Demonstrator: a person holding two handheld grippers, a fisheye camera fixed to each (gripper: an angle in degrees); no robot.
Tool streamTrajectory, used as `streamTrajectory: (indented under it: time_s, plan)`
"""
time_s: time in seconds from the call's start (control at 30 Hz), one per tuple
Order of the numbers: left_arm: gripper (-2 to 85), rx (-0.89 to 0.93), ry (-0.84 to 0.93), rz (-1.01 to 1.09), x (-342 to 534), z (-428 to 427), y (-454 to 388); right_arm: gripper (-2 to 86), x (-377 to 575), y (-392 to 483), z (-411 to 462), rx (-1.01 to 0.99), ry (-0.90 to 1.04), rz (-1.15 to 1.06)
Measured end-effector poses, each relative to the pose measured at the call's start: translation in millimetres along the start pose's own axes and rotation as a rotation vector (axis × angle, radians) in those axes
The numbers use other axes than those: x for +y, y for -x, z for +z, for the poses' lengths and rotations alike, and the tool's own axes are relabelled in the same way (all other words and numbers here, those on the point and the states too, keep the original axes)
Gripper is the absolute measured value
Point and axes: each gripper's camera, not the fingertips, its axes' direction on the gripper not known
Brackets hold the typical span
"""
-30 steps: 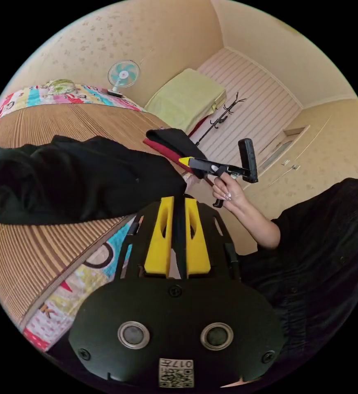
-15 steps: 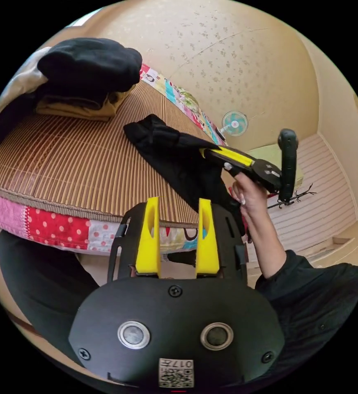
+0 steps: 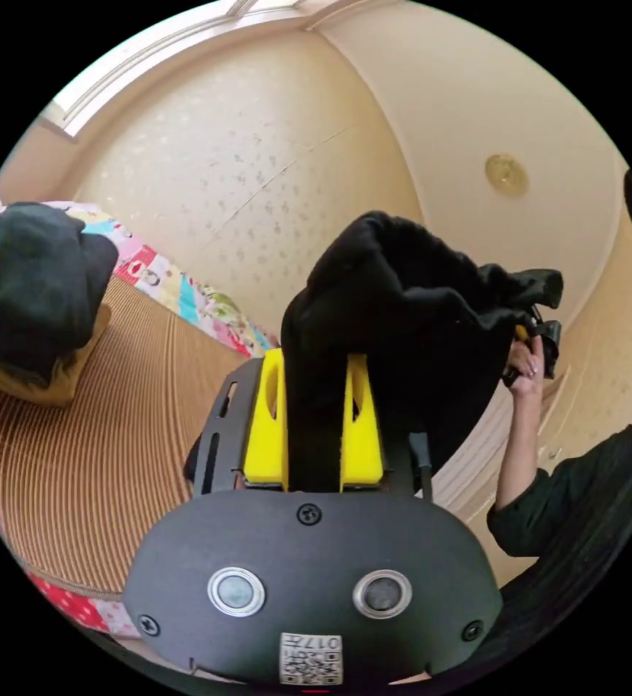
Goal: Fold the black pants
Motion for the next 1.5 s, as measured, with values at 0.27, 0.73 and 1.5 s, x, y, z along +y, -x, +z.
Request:
streamTrajectory:
  time_s: [0.27, 0.73, 1.5]
  plan:
    - [4.8, 0.210, -0.378, 0.441, -189, -53, -228, 3.5, -61, -39, -182, -0.065, -0.400, 0.046]
    - [6.2, -0.413, 0.002, 0.546, -436, 265, -255, 6.6, -246, -326, 14, 0.245, -0.160, 0.324]
    - [9.3, -0.662, 0.870, 0.026, 112, 132, 117, 11.0, 303, -243, 167, 0.276, 0.710, 0.587]
